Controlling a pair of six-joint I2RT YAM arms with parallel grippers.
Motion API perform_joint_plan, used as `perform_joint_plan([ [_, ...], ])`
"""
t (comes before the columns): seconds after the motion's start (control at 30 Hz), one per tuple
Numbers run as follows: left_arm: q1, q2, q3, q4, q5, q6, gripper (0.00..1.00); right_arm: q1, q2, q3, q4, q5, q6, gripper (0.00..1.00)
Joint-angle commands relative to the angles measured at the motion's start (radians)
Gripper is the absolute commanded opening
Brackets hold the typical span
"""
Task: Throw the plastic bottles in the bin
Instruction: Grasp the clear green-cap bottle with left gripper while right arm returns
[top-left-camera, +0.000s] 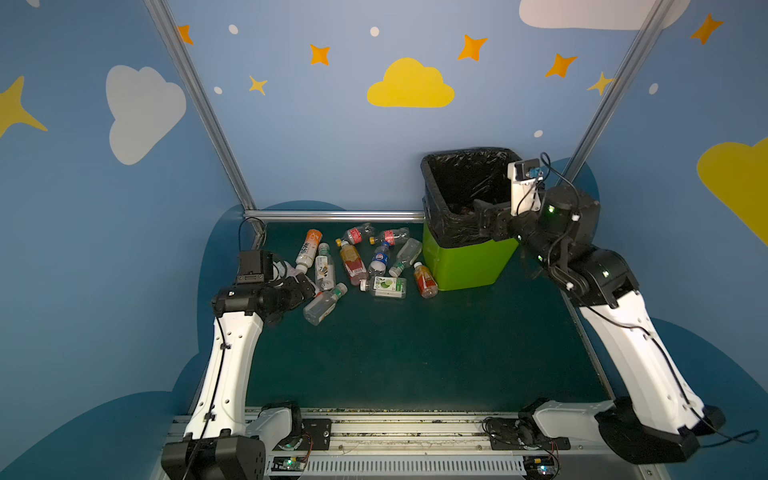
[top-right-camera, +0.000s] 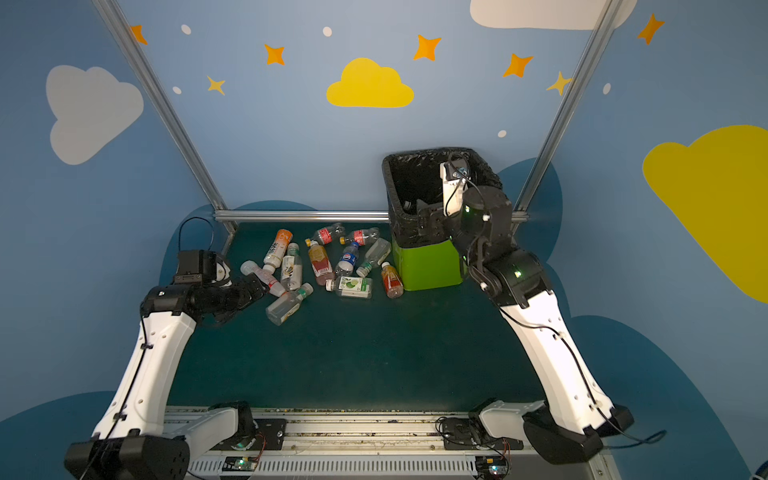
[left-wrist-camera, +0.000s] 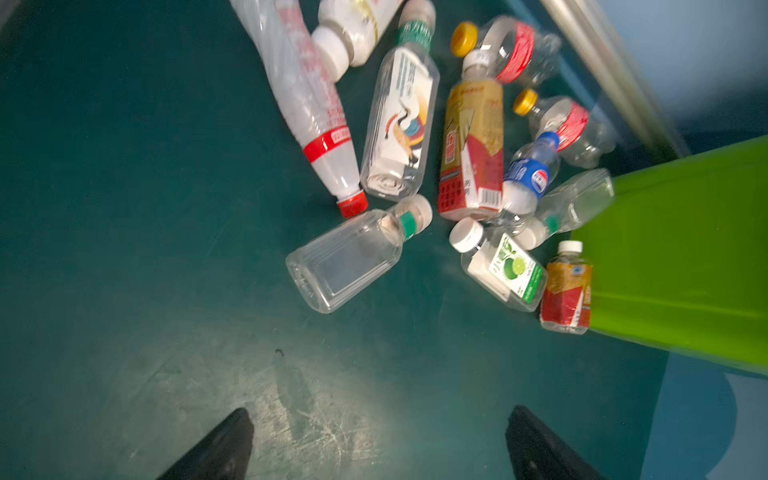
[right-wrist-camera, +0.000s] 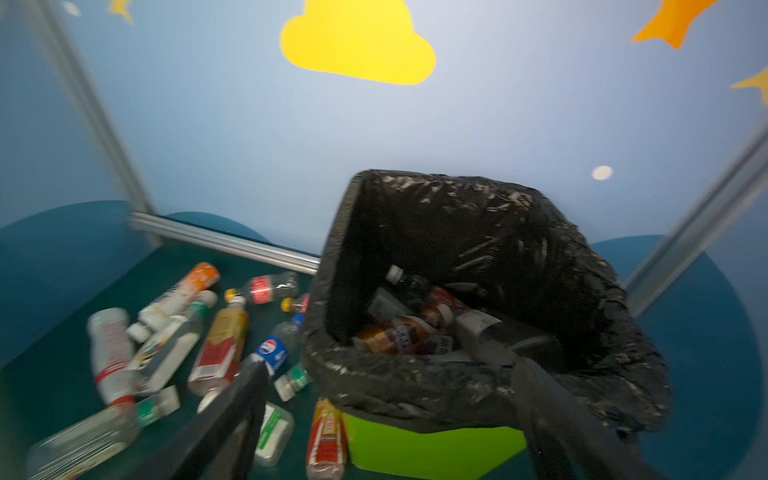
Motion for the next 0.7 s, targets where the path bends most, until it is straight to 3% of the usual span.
perform_joint_plan([
  [0.0,-0.040,0.039,-0.026,-0.050,-0.036,0.009,0.95,0.079,0.003,-0.117,-0.059,-0.197,0.016,0.91],
  [0.23,-0.138,0.144,-0.024,-0.033,-0.103,0.025,0.92,0.255,0.087,-0.252,-0.172,-0.236,0.104,0.85],
  [0.43,-0.157,0.242,0.046,-0.026,-0.166,0.091,0.92,0.281,0.168,-0.359,-0.179,-0.375,0.281,0.77],
  [0.67,-0.166,0.399,0.153,-0.035,-0.238,0.225,0.92,0.291,0.204,-0.463,-0.173,-0.414,0.351,0.76],
])
